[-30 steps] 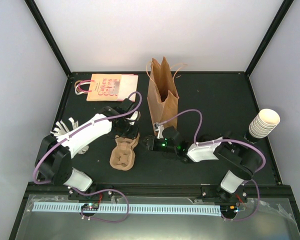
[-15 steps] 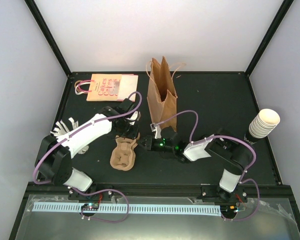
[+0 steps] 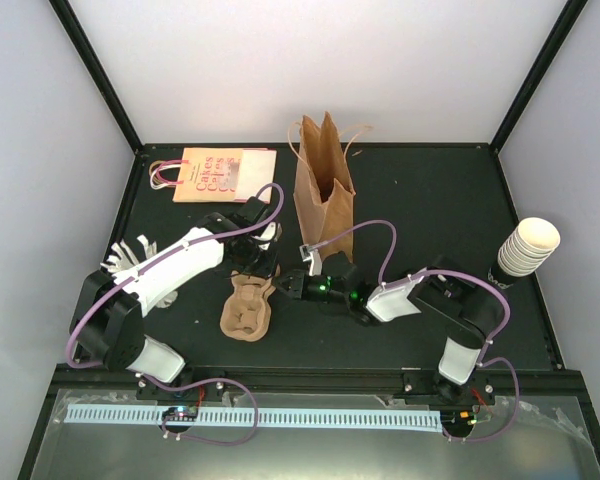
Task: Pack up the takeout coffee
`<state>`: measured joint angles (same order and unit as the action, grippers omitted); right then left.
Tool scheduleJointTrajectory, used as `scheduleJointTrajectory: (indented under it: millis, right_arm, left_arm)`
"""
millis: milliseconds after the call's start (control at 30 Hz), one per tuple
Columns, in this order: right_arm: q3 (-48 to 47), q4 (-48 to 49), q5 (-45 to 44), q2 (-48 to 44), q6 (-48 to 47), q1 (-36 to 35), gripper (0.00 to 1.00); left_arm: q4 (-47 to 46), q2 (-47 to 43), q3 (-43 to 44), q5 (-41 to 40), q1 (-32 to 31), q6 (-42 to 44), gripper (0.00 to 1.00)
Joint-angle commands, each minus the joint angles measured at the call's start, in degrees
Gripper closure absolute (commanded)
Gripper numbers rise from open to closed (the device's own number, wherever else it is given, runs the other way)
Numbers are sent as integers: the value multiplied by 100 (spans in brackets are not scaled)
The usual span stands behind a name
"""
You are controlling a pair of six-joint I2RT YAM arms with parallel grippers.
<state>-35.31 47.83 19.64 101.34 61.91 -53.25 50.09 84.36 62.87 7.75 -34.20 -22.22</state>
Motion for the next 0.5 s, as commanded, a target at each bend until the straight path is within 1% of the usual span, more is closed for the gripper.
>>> scheduleJointTrajectory:
  millis: [0,167,467]
  right_arm:
    - [-40,272,-48,86,5,50,81]
    - [-53,345,3,155,64,65,83]
    - [-72,432,63,243,106,78,83]
  left_arm:
    - [-25,-95,164,104,-12,8,86]
    - [-32,-93,172,113,-16,7,86]
    - [-47,-86,165,141,-11,3,86]
